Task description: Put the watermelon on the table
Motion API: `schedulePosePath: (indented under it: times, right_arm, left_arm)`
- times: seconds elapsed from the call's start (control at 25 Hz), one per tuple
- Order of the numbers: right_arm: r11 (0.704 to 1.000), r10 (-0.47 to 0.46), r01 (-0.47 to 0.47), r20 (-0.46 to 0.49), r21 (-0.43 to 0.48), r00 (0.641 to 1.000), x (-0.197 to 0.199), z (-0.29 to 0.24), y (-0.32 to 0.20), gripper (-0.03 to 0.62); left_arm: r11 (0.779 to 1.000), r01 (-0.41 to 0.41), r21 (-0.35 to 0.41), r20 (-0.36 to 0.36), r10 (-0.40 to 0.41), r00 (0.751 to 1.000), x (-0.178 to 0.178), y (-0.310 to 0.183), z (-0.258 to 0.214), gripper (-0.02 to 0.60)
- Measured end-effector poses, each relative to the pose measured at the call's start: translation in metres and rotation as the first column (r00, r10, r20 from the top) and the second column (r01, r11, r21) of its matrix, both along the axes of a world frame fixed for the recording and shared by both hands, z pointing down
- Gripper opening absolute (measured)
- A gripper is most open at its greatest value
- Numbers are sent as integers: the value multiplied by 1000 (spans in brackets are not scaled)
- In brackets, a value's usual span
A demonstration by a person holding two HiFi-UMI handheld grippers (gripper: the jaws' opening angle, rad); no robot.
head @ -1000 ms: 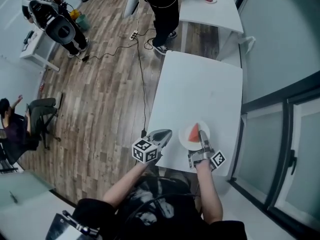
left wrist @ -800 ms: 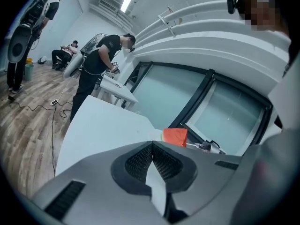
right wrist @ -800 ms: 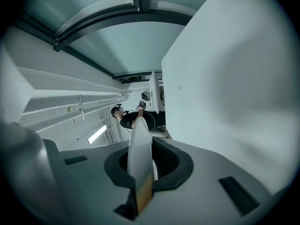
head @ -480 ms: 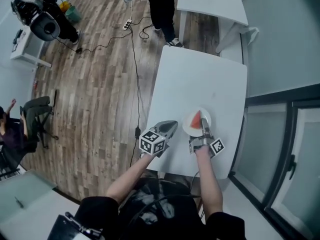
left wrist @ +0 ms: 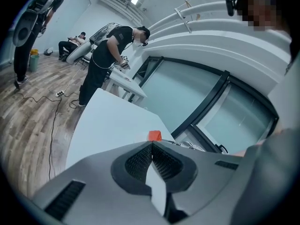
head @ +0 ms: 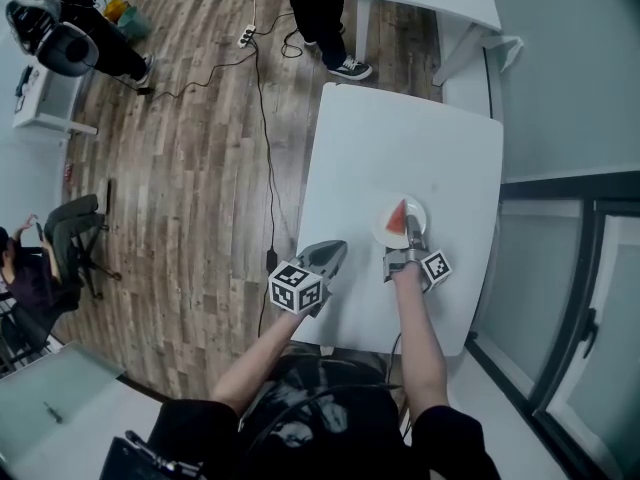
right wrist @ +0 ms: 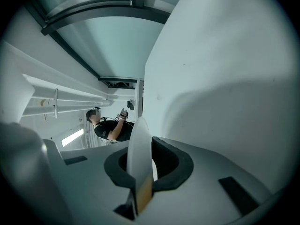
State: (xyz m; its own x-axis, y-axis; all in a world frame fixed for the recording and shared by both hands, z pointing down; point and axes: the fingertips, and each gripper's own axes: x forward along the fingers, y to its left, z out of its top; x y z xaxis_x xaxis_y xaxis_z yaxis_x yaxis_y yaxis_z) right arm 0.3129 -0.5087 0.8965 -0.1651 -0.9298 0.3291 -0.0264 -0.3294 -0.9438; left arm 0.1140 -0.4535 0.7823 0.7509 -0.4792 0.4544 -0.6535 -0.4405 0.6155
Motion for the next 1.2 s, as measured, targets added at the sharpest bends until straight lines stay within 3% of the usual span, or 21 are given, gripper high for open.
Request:
schedulePosePath:
  times: [0.16,0.4,0.56,0.64,0.76,0.92,1.0,1.08,1.2]
  right_arm:
    - [999,-40,37,-88,-38,995,1,4,-10,26]
    - [991,-112,98,-179,-88,977,5,13,-15,26]
    - [973,-209,167,-306,-158,929,9,10,-21,28]
    - [948,-307,228,-444,-223,842,11,7,-25,48]
    - [906,-419,257,-622,-337,661,21,9,-24,106]
    - [865,-502,226,-766,-449,402,38,8,-15,157]
    - [852,-521,239,-801,-466,295,40,4,-10,158]
    - [847,-518,266,-827,-460,220,37,-9,-4,158]
    - [847,-496,314,-851,-429,175,27,-35,13,156]
  left_arm:
    - [999,30,-21,-17,-30,999,-6,0,-1,6]
    - [1000,-4,-16,-14,4,1000,-3,3,-4,6]
    - [1000,-19,-19,-10,19,1000,-2,3,-4,6]
    - [1000,-28,-15,-5,28,1000,-1,1,-7,6]
    - [999,-33,3,9,33,999,-2,-2,-12,6]
    - [999,-39,23,10,39,999,-1,-5,-21,6]
    - [999,-41,29,8,40,999,-2,-4,-24,6]
    - [998,-44,33,5,44,999,-2,-1,-27,6]
    - [997,-61,43,-3,61,998,3,6,-33,6]
